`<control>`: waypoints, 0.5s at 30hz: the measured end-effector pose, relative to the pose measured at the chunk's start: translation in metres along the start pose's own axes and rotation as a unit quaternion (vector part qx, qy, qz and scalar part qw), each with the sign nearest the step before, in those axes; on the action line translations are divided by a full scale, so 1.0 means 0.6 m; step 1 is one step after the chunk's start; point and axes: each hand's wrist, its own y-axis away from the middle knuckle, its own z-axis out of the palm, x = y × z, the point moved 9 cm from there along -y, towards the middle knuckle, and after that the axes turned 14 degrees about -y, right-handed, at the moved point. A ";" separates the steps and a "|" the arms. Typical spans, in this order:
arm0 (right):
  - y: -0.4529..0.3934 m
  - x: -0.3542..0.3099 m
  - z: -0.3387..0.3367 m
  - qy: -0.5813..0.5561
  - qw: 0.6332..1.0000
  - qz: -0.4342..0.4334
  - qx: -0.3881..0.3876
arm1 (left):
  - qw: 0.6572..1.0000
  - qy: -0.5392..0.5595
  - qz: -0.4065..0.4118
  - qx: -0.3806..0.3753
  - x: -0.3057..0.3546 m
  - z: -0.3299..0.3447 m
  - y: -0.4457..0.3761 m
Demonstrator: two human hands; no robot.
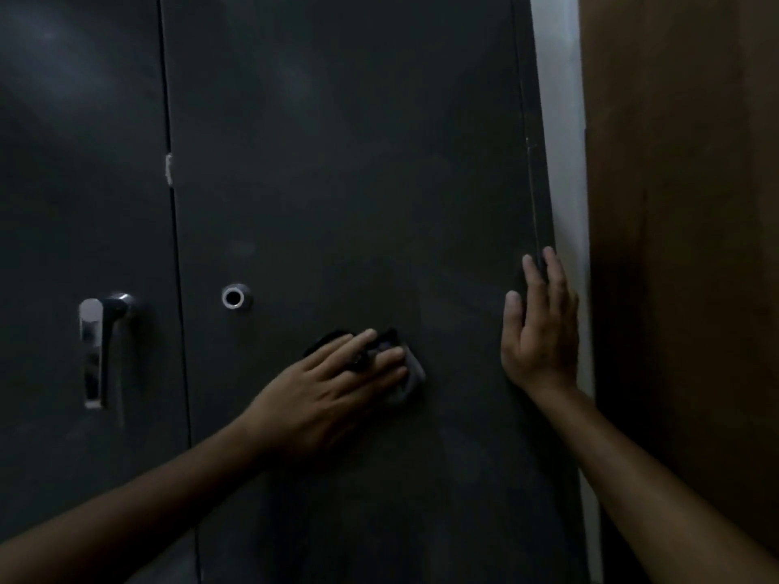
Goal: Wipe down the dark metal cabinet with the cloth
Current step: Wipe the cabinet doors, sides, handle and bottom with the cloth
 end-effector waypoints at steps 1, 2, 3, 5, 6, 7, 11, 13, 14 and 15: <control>0.000 0.000 0.001 0.001 1.000 -0.001 0.000 | 1.000 0.002 0.005 -0.001 -0.015 -0.001 0.015; 0.000 -0.001 0.001 0.002 1.000 -0.002 -0.001 | 1.000 0.003 -0.017 0.002 -0.040 -0.004 0.015; -0.001 -0.001 0.002 0.002 1.000 -0.004 -0.003 | 0.998 0.008 -0.063 0.008 -0.072 -0.010 0.001; -0.003 -0.001 0.002 0.003 1.000 -0.006 -0.010 | 0.981 0.025 -0.190 0.025 -0.138 -0.029 -0.063; -0.005 -0.001 0.002 0.002 1.000 -0.007 -0.014 | 0.968 0.038 -0.246 0.022 -0.156 -0.036 -0.102; -0.005 0.000 0.001 0.000 1.000 -0.009 -0.019 | 0.959 0.048 -0.277 0.017 -0.157 -0.038 -0.139; -0.004 0.001 -0.003 -0.018 0.999 -0.015 -0.028 | 0.997 0.010 -0.077 -0.016 -0.031 -0.008 -0.156; -0.001 0.003 -0.003 -0.027 0.999 -0.005 -0.026 | 0.998 0.003 0.053 -0.016 0.012 0.000 -0.071; 0.000 0.002 -0.003 -0.031 0.999 -0.003 -0.025 | 0.996 0.011 0.083 -0.008 0.006 -0.002 -0.039; -0.001 0.002 -0.004 -0.037 0.999 -0.001 -0.024 | 0.997 0.018 0.079 -0.003 -0.018 -0.003 -0.026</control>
